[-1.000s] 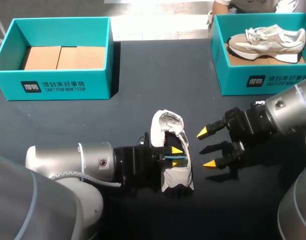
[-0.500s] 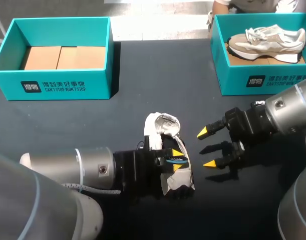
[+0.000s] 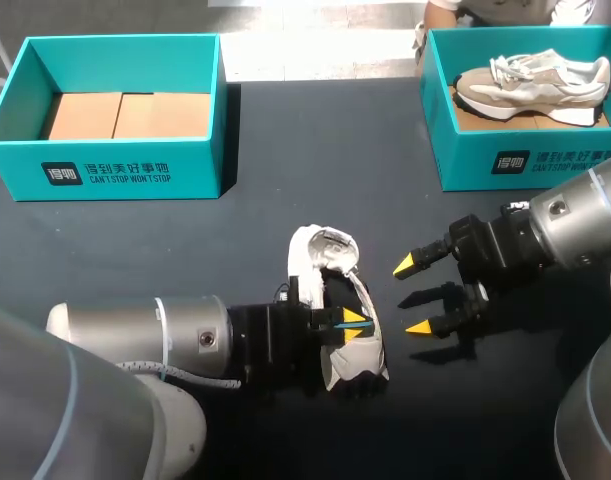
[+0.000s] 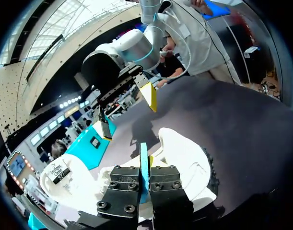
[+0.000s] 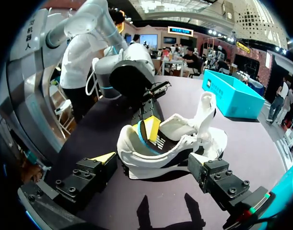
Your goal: Take the shoe out of the shoebox, open the shoe tongue, remove and reinsert the insole, then place the shoe into the shoebox
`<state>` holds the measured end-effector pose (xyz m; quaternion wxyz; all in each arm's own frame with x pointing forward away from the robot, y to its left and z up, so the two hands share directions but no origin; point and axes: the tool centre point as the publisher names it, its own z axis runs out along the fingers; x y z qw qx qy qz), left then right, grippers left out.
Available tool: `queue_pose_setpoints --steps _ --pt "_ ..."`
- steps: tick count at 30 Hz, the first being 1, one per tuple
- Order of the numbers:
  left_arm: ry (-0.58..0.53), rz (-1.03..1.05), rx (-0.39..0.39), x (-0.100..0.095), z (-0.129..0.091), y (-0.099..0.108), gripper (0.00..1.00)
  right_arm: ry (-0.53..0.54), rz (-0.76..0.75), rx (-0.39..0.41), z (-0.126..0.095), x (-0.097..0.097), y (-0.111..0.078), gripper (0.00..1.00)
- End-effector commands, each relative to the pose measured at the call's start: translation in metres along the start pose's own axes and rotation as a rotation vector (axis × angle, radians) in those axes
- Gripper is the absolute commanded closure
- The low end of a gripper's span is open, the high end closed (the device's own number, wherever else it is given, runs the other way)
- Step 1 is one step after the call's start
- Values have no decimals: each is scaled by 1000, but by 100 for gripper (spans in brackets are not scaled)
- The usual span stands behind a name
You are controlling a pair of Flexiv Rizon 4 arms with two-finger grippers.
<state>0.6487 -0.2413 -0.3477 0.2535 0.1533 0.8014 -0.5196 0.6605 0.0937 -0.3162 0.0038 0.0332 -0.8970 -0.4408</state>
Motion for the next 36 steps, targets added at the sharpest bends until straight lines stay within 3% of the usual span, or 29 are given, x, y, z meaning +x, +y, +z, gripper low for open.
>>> queue_pose_setpoints --steps 1,9,11,14,19,29,36 --pt "16 -6 -4 -1 1 10 100 -2 1 5 2 0 1 0" --pt "17 -4 -16 -1 -2 4 100 -2 1 5 2 0 1 0" --pt "15 1 -26 -1 -5 -2 76 -2 1 5 2 0 1 0" --pt "10 10 -43 -1 -9 -12 62 -2 1 5 2 0 1 0" --pt "3 31 -58 -2 -13 -22 56 -2 1 5 2 0 1 0" --pt "0 42 -60 -9 -16 -22 59 -2 1 5 2 0 1 0" --pt "14 43 -67 -13 -18 -33 53 -2 1 5 2 0 1 0"
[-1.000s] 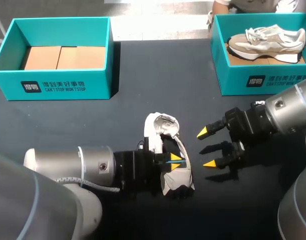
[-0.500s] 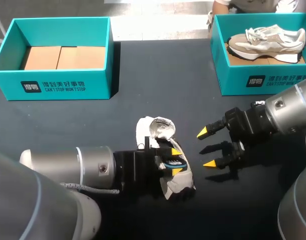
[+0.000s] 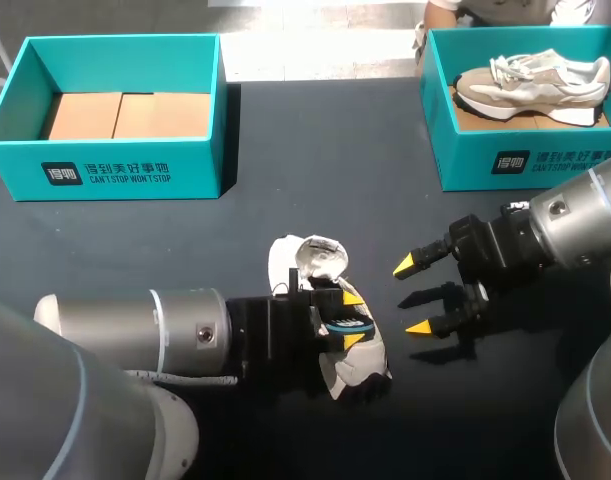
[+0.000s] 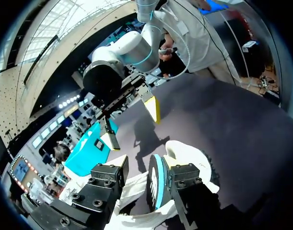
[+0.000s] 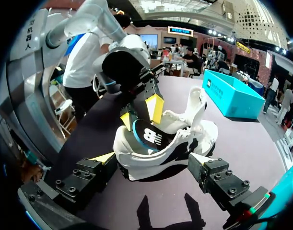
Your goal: Take the shoe out of the shoebox, open the shoe tongue, remove and reinsert the insole, then place the shoe into the shoebox
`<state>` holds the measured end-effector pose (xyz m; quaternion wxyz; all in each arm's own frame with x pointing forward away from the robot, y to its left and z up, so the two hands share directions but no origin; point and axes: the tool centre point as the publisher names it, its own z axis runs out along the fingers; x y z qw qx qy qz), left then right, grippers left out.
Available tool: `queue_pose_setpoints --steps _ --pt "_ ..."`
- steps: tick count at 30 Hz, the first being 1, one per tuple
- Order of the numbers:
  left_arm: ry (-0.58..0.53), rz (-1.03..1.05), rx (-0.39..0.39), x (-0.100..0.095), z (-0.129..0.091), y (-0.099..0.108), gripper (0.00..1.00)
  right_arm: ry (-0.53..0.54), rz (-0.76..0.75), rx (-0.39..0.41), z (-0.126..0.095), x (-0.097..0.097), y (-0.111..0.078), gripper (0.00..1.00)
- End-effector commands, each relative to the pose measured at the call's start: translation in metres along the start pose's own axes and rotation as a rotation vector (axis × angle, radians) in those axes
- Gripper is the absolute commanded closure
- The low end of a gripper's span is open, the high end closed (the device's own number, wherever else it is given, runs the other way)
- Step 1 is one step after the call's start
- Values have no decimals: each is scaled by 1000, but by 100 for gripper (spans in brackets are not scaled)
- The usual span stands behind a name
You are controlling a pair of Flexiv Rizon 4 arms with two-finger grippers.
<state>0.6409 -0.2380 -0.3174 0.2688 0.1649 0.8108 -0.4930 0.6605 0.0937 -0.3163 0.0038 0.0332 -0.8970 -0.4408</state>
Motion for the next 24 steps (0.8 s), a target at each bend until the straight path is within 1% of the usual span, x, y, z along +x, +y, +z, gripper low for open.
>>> queue_pose_setpoints --steps 1,9,11,13,19,20,22,24 --pt "16 -1 -17 -3 -4 -9 53 -2 1 5 2 0 1 0" --pt "23 9 -56 -9 -13 -22 51 -2 1 5 2 0 1 0" --pt "41 5 -71 -11 -15 -24 51 -2 1 5 2 0 1 0" --pt "47 10 -69 -13 -17 -27 51 -2 1 5 2 0 1 0" --pt "111 10 -73 -17 -18 -30 50 -2 1 5 2 0 1 0" --pt "141 -2 -91 -18 -20 -29 51 -2 1 5 2 0 1 0" --pt "168 8 -100 -20 -22 -29 50 -2 1 5 2 0 1 0" --pt "229 14 -138 -23 -25 -30 51 -2 1 5 2 0 1 0"
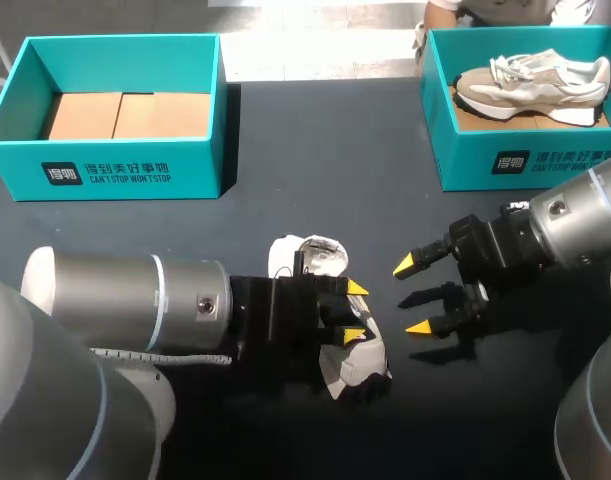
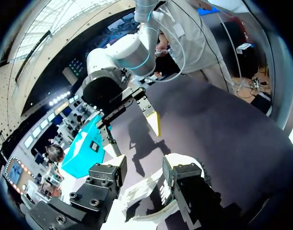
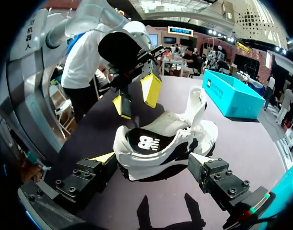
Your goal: Take the shoe out of the shoebox, open the shoe tongue, remove and reinsert the insole, then place the shoe into the shoebox
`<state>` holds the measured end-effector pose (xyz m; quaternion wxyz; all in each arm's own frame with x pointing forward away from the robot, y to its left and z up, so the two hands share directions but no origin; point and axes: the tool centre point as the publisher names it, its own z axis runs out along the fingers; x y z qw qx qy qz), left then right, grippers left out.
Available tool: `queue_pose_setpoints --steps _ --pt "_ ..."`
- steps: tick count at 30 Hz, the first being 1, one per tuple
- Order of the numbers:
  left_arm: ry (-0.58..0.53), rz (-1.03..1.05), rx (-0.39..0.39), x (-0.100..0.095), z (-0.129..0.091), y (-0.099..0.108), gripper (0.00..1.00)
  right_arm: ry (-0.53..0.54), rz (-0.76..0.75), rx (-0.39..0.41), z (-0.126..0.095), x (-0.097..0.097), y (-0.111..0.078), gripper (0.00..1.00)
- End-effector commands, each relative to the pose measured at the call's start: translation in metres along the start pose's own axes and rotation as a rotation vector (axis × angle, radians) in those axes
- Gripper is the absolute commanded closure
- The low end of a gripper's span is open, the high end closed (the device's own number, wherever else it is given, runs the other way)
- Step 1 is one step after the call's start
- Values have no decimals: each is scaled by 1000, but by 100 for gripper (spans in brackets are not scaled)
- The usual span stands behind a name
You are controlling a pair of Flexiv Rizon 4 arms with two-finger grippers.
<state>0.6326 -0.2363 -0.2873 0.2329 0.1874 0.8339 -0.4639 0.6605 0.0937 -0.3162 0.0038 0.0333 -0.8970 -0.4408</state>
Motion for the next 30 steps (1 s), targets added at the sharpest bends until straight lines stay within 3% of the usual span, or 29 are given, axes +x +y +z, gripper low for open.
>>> queue_pose_setpoints --steps 1,14,17,22,23,24,25,30 --pt "152 -2 -110 -11 -12 -4 51 -2 1 5 2 0 1 0" --pt "342 70 -296 -24 -30 10 50 -2 1 5 2 0 1 0" --pt "401 100 -335 -27 -28 14 38 -2 1 5 2 0 1 0" --pt "461 169 -407 -33 -29 15 29 -2 1 5 2 0 1 0" --pt "466 170 -420 -34 -29 16 18 -2 1 5 2 0 1 0" --pt "467 171 -423 -35 -29 16 15 -2 1 5 2 0 1 0" --pt "470 174 -428 -35 -29 16 0 -2 1 5 2 0 1 0" --pt "468 172 -414 -36 -29 16 0 -2 1 5 2 0 1 0"
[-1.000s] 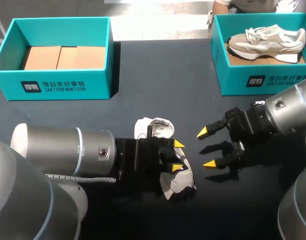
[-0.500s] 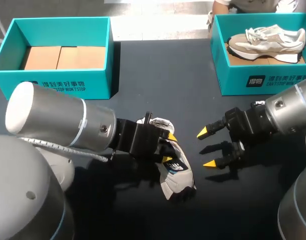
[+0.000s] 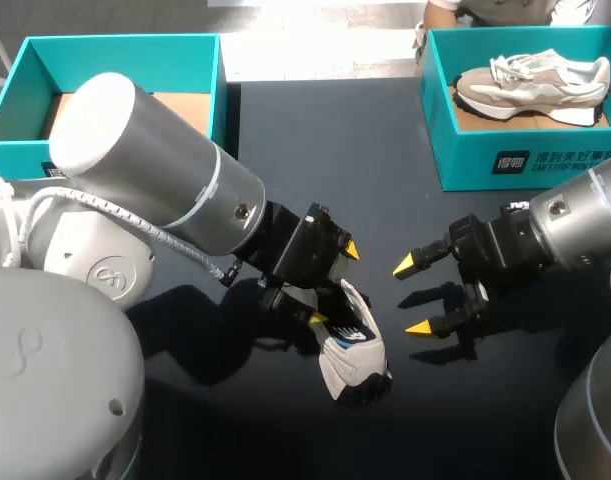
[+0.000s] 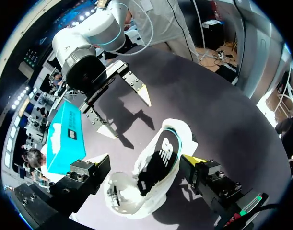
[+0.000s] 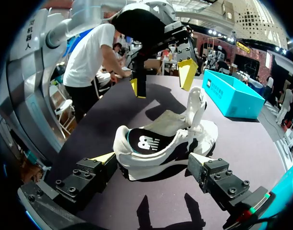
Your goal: Take the shoe out of the shoebox, open the shoe tongue, remove and reinsert the insole, then place the shoe into the shoebox
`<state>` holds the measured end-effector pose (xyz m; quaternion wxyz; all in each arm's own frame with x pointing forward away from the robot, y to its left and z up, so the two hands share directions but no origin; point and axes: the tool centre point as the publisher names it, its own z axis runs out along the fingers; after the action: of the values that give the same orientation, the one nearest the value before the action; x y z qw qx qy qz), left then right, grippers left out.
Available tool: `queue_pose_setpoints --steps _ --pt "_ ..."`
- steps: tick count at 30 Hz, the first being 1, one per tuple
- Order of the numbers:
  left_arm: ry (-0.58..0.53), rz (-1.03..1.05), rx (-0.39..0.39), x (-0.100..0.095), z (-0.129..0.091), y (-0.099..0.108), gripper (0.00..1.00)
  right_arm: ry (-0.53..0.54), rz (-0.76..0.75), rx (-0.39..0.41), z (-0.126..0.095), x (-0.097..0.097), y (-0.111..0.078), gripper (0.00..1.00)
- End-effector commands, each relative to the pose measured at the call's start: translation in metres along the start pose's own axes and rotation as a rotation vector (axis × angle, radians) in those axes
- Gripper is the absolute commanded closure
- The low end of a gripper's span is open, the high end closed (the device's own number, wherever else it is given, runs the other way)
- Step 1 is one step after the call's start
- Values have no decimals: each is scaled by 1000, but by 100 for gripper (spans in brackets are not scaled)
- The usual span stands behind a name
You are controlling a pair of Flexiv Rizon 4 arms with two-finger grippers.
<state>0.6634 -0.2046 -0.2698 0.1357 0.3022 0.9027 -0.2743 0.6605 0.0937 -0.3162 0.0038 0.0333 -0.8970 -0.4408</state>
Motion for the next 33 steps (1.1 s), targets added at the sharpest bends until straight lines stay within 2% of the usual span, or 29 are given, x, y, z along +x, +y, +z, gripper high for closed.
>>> queue_pose_setpoints --steps 1,11,14,19,22,23,24,25,26,27,33 --pt "102 0 -113 -4 -3 -3 0 -2 1 5 2 0 1 0" --pt "106 12 -126 -3 -3 -3 0 -2 1 5 2 0 1 0" --pt "168 85 -200 -1 -3 4 0 -2 1 5 2 0 1 0" --pt "275 187 -243 1 1 14 0 -2 1 5 2 0 1 0" --pt "325 218 -255 -3 1 12 0 -2 1 5 2 0 1 0" --pt "331 228 -256 -4 1 12 21 -2 1 5 2 0 1 0" --pt "329 234 -259 -4 1 11 55 -2 1 5 2 0 1 0" --pt "332 231 -264 -4 1 11 62 -2 1 5 2 0 1 0" --pt "342 230 -265 -4 1 11 94 -2 1 5 2 0 1 0" --pt "342 230 -265 -4 0 10 100 -2 1 5 2 0 1 0" --pt "379 255 -263 -7 1 -1 100 -2 1 5 2 0 1 0"
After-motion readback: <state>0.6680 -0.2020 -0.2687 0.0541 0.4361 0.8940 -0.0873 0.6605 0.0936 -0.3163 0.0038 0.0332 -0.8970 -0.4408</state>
